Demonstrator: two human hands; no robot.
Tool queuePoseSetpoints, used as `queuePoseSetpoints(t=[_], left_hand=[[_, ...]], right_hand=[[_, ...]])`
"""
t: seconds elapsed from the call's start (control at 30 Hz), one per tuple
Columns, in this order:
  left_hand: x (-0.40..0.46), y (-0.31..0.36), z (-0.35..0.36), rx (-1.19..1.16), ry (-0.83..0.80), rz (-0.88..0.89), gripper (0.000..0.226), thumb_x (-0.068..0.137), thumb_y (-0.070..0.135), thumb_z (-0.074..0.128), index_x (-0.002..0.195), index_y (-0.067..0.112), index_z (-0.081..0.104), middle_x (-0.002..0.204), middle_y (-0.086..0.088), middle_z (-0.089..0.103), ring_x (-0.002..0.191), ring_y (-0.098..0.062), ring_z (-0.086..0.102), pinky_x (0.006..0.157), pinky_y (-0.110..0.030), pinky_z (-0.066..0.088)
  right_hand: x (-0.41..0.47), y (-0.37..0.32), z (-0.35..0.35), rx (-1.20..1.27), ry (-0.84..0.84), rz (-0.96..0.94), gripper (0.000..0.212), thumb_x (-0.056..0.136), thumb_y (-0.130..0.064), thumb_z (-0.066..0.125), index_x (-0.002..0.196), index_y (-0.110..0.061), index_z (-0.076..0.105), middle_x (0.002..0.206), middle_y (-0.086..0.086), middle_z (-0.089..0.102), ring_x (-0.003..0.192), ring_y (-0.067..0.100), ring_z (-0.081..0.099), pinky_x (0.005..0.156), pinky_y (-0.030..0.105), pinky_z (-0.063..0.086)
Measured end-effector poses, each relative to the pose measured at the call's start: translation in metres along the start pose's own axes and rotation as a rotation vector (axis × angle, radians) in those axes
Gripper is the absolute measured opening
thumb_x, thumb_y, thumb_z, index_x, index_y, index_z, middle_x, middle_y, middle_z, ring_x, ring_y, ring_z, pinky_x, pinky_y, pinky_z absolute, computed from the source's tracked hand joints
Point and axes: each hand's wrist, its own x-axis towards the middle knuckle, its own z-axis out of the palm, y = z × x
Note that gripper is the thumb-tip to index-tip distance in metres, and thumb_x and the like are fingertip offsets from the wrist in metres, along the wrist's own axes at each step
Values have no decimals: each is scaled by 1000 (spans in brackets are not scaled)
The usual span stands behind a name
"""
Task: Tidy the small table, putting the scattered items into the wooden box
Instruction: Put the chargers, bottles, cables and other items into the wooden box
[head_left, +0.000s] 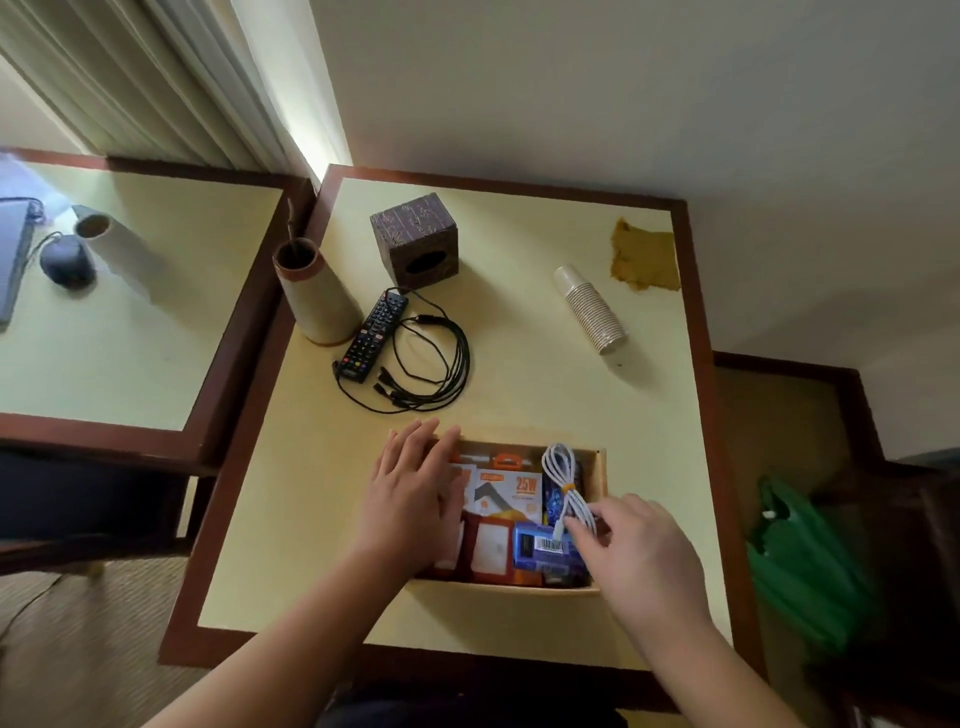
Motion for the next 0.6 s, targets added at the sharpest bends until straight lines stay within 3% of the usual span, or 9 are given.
queuePoseSetpoints(t=[0.13,0.27,0.37,0.5,0.6], left_hand=[[0,0,-1,36,-30,-1,64,97,43,58,155,23,42,159,-5,42,152,-27,26,127,-49,17],[2,0,-4,25,-61,-23,67,94,55,38,154,25,41,158,-2,41,152,-26,25,127,-45,7],[7,3,-11,3,-75,-33,61,98,56,35,152,29,41,158,0,40,153,-24,23,129,-47,5],[41,-8,-28,-72,-22,-134,51,104,51,39,149,29,44,152,1,43,143,-22,29,121,-46,28],[89,-36,-40,13,11,-274,55,102,46,48,151,23,38,148,-8,47,138,-29,38,115,-47,36]], right_hand=[[-2,-4,6,-94,35,-36,29,97,-61,57,94,-33,65,85,-15,51,80,7,49,57,17,41],[-4,-2,4,-149,-55,-10,34,100,-62,47,114,-36,64,93,-15,52,88,8,50,64,20,49],[-5,-6,2,-154,-141,23,41,97,-69,47,120,-37,59,97,-15,52,90,7,50,64,18,48],[-1,-12,-2,-158,-114,7,56,91,-73,54,128,-33,45,112,-9,46,100,7,46,74,16,46],[7,-13,-3,-152,-46,-131,57,93,-59,63,140,-34,43,123,-6,48,110,11,45,87,21,48]])
